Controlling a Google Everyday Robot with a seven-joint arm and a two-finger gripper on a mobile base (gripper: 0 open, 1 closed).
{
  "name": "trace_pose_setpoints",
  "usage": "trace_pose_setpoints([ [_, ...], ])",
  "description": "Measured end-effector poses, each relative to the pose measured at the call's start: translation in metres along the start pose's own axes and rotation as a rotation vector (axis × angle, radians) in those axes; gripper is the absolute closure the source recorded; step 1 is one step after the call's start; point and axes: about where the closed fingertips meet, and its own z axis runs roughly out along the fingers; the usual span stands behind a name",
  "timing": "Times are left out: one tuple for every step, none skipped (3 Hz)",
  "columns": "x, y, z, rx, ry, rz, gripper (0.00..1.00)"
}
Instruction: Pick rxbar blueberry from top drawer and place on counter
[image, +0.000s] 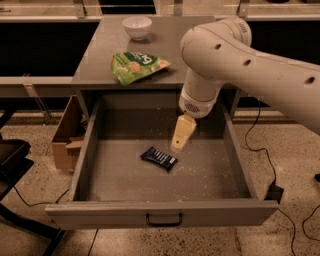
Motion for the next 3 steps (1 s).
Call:
trace_pose_setpoints([
  [-0.025, 0.004, 0.039, -0.053, -0.031, -0.023, 0.0],
  [-0.031, 0.003, 0.071, -0.061, -0.026, -0.03, 0.0],
  [-0.027, 0.004, 0.102, -0.063, 0.004, -0.028, 0.0],
])
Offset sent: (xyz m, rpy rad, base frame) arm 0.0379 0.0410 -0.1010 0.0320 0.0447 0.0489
